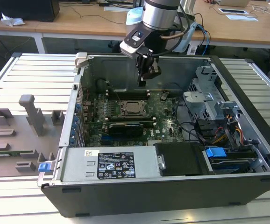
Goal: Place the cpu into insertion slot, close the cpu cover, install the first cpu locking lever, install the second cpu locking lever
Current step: 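Install the first cpu locking lever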
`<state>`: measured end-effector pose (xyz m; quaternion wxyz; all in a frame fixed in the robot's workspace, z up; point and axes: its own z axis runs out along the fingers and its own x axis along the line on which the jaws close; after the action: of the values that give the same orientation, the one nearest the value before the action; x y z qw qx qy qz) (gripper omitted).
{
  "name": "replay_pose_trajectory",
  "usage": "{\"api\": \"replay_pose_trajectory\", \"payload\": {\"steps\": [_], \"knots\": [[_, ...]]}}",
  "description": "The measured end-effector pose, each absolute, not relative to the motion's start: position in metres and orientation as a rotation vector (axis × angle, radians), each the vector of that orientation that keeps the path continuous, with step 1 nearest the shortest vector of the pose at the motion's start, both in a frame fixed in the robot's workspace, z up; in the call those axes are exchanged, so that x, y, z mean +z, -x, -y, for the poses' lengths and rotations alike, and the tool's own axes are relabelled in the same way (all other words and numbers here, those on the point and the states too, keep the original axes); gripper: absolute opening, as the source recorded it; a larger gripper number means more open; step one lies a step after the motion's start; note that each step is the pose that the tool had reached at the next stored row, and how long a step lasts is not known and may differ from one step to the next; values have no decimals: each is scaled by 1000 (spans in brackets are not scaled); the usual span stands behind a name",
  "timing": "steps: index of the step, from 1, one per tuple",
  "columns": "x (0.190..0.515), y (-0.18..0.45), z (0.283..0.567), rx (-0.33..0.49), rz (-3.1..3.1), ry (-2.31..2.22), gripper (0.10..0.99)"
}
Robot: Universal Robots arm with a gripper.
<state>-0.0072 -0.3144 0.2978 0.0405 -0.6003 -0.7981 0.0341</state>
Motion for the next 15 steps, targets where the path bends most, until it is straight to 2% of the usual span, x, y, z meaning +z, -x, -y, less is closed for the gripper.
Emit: {"api": "replay_pose_trajectory", "payload": {"steps": [15], "knots": [[298, 7, 314, 115, 2602, 1619, 110]]}}
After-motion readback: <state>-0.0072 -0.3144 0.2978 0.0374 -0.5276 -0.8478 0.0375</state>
